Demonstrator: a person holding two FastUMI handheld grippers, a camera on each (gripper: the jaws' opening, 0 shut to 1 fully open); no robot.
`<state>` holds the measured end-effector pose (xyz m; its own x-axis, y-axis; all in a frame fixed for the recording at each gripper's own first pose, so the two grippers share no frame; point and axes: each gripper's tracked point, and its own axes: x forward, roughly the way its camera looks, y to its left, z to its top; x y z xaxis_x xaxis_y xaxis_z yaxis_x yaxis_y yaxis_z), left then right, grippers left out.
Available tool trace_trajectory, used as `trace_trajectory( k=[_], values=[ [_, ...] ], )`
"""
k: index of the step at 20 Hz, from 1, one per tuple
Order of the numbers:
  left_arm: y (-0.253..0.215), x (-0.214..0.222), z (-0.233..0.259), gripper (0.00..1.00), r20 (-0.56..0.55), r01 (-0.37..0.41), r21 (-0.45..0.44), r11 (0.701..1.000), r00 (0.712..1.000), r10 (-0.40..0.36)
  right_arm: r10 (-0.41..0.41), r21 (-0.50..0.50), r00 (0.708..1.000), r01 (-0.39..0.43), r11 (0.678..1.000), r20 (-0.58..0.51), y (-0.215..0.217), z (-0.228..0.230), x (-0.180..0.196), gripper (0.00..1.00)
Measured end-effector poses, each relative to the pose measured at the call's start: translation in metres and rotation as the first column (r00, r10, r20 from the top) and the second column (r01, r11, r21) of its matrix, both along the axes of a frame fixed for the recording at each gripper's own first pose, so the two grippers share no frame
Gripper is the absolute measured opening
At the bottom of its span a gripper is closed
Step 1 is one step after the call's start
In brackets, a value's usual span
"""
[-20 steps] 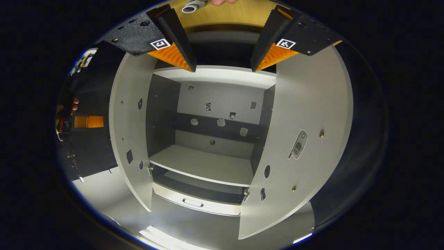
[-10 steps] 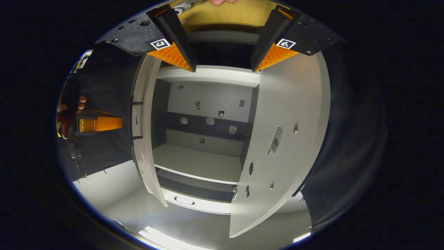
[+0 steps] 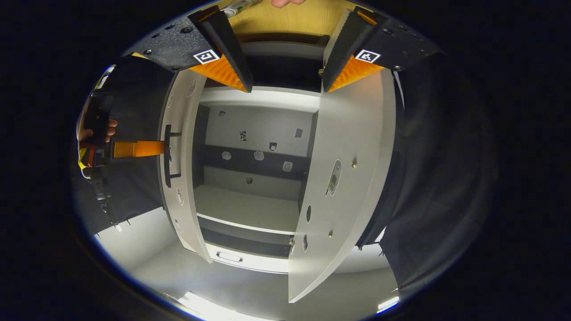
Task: Grasp the bottle in the cabinet with the left hand and place it on the coaster, then close the right door with the right hand and the left door with the left hand.
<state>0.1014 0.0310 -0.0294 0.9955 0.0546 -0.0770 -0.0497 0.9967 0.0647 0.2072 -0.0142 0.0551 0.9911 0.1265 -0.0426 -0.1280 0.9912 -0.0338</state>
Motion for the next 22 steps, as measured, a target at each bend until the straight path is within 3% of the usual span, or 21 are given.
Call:
trace_trajectory(
  k=[11, 15, 22],
  values=[
    [0.017, -0.028, 0.022, 0.95, 0.042, -0.118, 0.004, 0.993, 0.992, 0.118, -0.03, -0.063, 1.0, 0.029, 0.998, -0.004, 0.019, -0.004, 0.029, 0.97],
    [0.022, -0.041, 0.027, 0.95, 0.047, -0.16, -0.001, 0.987, 0.986, 0.16, -0.024, -0.04, 1.0, 0.024, 0.999, -0.008, 0.022, -0.007, 0.034, 0.97],
    [0.063, -0.071, 0.056, 0.95, 0.11, -0.312, 0.038, 0.949, 0.946, 0.306, -0.02, -0.034, 1.0, 0.019, 0.999, -0.009, 0.022, -0.009, 0.031, 0.97]
  ],
)
